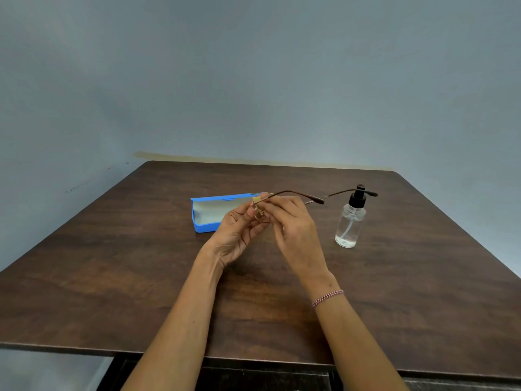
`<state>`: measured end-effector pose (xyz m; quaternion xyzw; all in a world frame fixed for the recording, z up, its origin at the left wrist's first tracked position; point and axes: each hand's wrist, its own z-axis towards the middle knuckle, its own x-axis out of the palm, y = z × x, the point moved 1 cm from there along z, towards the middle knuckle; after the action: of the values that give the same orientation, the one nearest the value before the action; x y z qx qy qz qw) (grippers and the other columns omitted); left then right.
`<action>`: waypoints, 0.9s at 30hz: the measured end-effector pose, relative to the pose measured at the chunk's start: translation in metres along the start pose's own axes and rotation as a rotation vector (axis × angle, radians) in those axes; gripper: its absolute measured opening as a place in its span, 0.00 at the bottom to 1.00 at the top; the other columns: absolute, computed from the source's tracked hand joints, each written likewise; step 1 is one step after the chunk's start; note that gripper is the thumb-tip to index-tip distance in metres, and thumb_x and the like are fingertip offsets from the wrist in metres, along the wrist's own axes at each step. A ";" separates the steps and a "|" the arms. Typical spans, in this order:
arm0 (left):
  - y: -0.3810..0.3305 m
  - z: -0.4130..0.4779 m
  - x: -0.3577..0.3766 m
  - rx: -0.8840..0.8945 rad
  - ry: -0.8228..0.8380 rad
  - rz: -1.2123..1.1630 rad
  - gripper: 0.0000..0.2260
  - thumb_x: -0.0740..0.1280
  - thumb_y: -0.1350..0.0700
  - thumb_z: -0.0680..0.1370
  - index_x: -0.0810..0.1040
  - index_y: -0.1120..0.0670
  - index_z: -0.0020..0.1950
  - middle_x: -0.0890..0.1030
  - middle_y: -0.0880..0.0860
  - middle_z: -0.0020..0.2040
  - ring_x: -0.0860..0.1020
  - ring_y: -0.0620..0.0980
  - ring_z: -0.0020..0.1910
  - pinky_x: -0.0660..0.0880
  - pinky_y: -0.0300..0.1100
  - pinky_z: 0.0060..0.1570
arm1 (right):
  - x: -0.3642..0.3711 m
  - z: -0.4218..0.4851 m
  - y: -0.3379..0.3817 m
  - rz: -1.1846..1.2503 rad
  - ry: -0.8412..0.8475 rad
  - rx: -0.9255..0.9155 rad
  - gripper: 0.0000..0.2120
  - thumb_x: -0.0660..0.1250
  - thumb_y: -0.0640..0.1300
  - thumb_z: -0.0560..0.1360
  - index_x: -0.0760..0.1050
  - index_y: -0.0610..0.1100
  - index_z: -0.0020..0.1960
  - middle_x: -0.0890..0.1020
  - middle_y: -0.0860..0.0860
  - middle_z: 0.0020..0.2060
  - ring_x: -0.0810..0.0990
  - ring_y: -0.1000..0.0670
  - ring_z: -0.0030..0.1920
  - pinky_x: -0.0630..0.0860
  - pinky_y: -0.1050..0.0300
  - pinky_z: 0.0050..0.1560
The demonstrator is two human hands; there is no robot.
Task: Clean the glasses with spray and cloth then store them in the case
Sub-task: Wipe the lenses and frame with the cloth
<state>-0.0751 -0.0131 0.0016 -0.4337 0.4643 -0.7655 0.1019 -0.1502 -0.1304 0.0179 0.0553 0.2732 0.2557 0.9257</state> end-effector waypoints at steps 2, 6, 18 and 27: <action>0.001 0.001 -0.002 -0.002 -0.002 0.000 0.27 0.82 0.50 0.55 0.84 0.55 0.53 0.84 0.54 0.48 0.83 0.47 0.46 0.80 0.38 0.44 | 0.000 -0.001 0.000 -0.020 -0.009 -0.002 0.14 0.68 0.30 0.72 0.79 0.38 0.57 0.80 0.45 0.53 0.75 0.48 0.55 0.75 0.54 0.57; 0.002 0.002 -0.003 0.001 -0.010 -0.007 0.32 0.82 0.51 0.58 0.80 0.57 0.59 0.83 0.56 0.53 0.82 0.50 0.50 0.79 0.39 0.46 | 0.002 0.000 0.001 -0.085 -0.021 0.029 0.14 0.60 0.36 0.74 0.78 0.38 0.56 0.81 0.45 0.52 0.72 0.50 0.55 0.73 0.55 0.58; -0.002 0.001 -0.002 0.001 -0.002 -0.022 0.29 0.83 0.51 0.54 0.83 0.55 0.53 0.83 0.55 0.52 0.83 0.49 0.49 0.80 0.39 0.46 | 0.000 0.002 0.002 0.004 -0.073 0.000 0.13 0.69 0.29 0.70 0.80 0.36 0.54 0.82 0.44 0.52 0.74 0.53 0.56 0.72 0.58 0.59; -0.002 0.002 -0.005 0.066 0.001 -0.102 0.28 0.83 0.52 0.54 0.84 0.54 0.52 0.84 0.55 0.51 0.83 0.46 0.47 0.80 0.36 0.40 | -0.001 0.001 0.007 0.121 -0.016 -0.064 0.12 0.67 0.33 0.73 0.80 0.39 0.56 0.81 0.46 0.54 0.76 0.51 0.56 0.73 0.58 0.61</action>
<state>-0.0706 -0.0104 0.0011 -0.4529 0.4162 -0.7848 0.0765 -0.1531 -0.1248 0.0206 0.0442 0.2538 0.3193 0.9120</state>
